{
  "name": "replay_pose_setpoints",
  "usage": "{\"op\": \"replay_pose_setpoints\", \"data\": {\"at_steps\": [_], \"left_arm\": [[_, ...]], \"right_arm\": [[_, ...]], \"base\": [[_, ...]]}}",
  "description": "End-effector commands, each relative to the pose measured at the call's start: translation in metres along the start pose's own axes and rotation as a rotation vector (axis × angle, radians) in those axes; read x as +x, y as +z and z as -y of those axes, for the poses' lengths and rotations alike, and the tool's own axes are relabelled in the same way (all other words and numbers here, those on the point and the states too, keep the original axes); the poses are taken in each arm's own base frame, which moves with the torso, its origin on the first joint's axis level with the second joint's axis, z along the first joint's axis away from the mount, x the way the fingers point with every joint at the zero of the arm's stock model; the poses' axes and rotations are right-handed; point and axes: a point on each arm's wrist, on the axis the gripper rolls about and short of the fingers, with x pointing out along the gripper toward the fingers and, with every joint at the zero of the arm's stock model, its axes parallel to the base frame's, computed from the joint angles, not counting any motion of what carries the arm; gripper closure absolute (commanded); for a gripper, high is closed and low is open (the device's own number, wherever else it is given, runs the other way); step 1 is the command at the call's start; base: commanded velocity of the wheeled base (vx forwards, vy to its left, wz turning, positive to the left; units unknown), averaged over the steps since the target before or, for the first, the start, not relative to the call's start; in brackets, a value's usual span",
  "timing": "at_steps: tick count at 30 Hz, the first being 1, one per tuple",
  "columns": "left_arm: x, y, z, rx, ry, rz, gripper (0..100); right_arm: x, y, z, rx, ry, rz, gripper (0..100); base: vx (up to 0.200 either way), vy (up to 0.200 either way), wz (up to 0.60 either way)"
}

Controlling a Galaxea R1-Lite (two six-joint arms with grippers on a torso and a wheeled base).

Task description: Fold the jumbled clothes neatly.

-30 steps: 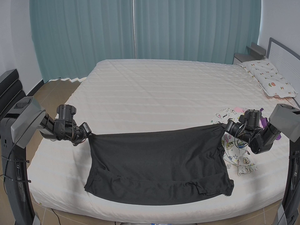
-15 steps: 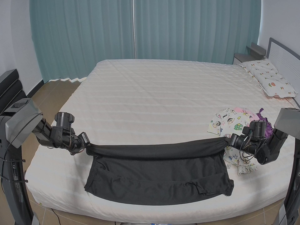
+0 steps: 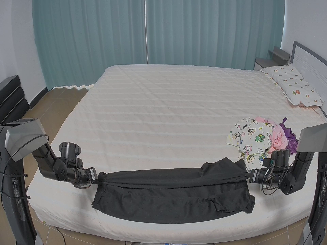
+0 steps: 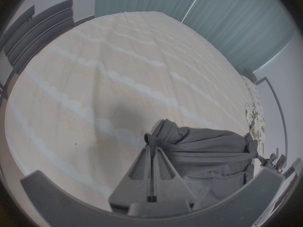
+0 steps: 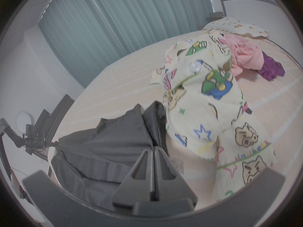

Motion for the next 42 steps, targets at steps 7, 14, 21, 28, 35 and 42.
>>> {"op": "replay_pose_setpoints", "data": {"at_steps": [7,14,21,28,35,42], "left_arm": [[0.004,-0.018,-0.003,0.068,0.104,-0.004,100],[0.004,-0.022,-0.001,0.083,0.103,-0.014,100],[0.003,-0.024,0.000,0.088,0.105,-0.021,0],[-0.010,-0.020,-0.004,0.029,0.094,-0.003,0],[-0.048,0.009,-0.018,-0.307,-0.060,0.074,0],[-0.064,0.043,-0.011,-0.603,-0.183,0.076,0]], "right_arm": [[-0.006,-0.025,0.005,-0.015,-0.016,-0.070,100],[-0.010,-0.036,0.004,-0.027,-0.013,-0.079,100],[-0.010,-0.037,0.004,-0.025,-0.004,-0.059,0],[-0.021,-0.008,-0.002,0.038,0.026,0.089,0],[-0.018,0.011,-0.023,0.059,0.107,0.151,0],[0.011,0.010,-0.043,0.055,0.157,0.091,0]], "base": [[0.000,0.000,0.00],[0.000,0.000,0.00],[0.000,0.000,0.00],[0.000,0.000,0.00],[0.000,0.000,0.00],[0.000,0.000,0.00]]}}
